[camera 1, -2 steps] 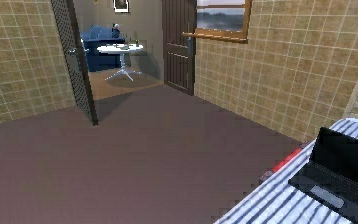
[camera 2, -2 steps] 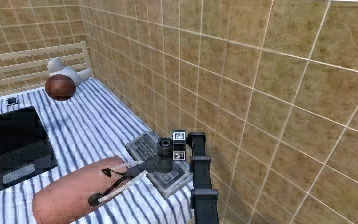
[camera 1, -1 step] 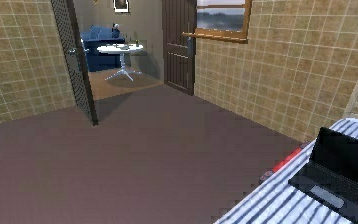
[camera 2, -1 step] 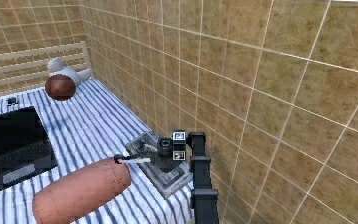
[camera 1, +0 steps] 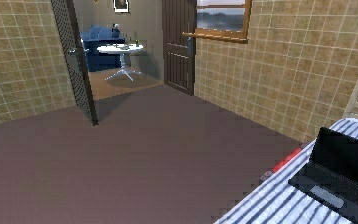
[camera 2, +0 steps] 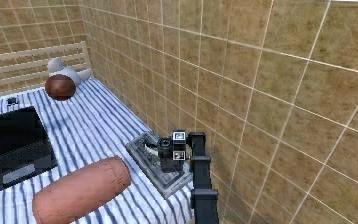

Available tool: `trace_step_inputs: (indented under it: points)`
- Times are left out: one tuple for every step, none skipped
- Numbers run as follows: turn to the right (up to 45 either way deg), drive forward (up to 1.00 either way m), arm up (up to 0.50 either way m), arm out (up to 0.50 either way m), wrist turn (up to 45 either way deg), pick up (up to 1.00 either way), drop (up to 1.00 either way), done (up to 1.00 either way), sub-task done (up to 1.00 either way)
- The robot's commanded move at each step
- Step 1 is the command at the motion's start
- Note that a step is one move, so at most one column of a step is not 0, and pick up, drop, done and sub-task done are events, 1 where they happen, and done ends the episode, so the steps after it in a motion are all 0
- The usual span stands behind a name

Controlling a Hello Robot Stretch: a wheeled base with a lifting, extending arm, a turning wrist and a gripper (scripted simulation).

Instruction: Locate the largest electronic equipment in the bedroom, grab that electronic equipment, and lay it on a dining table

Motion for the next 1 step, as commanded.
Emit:
trace_step_inputs:
  points:
    - [0.0, 0.00, -0.30, 0.00, 0.0, 0.00, 0.00, 0.00, 0.00]
